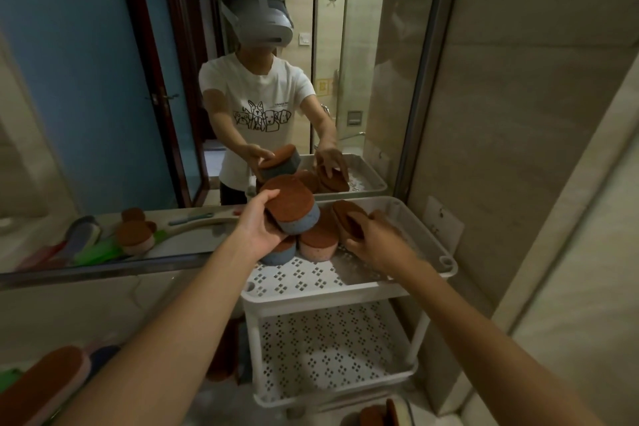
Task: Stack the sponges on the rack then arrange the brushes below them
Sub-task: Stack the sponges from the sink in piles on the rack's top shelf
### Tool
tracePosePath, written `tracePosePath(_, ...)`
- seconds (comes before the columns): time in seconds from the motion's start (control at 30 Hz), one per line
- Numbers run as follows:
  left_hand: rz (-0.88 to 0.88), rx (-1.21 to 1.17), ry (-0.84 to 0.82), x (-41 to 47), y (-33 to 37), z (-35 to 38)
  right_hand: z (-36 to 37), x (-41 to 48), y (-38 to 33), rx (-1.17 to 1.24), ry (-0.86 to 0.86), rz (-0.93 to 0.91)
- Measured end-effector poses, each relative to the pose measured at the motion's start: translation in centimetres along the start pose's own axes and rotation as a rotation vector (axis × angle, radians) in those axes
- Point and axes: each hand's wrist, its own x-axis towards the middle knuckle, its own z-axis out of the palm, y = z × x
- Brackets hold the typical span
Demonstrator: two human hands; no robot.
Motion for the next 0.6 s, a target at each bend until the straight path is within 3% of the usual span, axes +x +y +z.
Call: tracePosePath(0.6,-0.059,0.072,-0.143,0.5,-0.8,0.9,0.9,0.0,-0.3,-0.17,0.013,-0.067)
